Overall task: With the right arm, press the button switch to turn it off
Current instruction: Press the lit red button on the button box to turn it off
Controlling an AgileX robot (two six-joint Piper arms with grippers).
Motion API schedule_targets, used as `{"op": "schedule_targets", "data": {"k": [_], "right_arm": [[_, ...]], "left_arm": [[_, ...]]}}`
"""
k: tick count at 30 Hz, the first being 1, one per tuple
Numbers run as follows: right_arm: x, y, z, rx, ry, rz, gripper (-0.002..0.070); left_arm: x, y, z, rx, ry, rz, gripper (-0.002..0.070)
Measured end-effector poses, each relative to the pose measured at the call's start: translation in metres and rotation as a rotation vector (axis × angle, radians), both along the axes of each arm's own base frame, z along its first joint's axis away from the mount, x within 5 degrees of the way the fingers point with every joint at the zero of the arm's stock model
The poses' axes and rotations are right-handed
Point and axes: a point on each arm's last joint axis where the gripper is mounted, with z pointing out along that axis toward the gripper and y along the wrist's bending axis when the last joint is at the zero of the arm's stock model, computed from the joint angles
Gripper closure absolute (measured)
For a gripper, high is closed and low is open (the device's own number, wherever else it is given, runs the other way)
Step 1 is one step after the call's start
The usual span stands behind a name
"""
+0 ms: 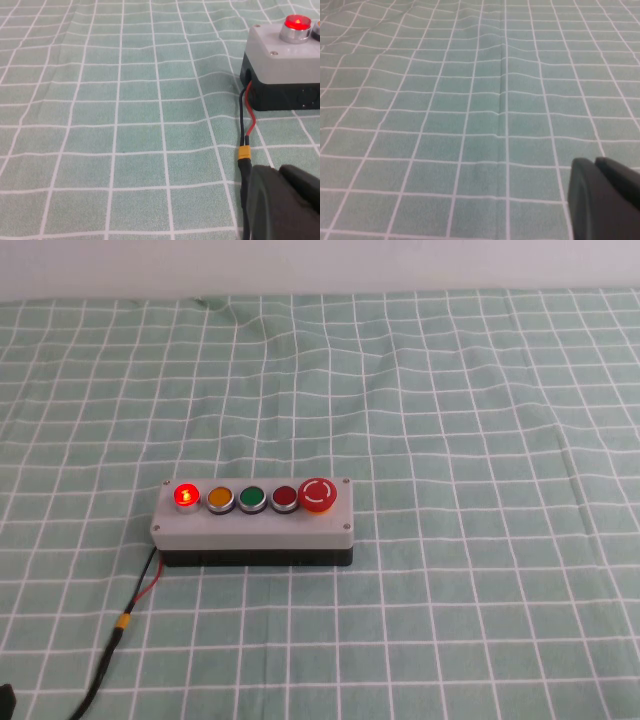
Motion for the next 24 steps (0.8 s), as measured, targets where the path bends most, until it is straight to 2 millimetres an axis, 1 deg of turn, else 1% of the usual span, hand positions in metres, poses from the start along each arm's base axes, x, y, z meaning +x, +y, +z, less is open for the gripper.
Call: {"op": "schedule_targets", "data": {"k": [24], "right_arm": [[-0.0001,0.0008,0.0001,0.027,0.002,0.002,0.0692]], "left_arm": [[0.0,0.0,0.0,0.0,0.0,0.0,0.0678]]}}
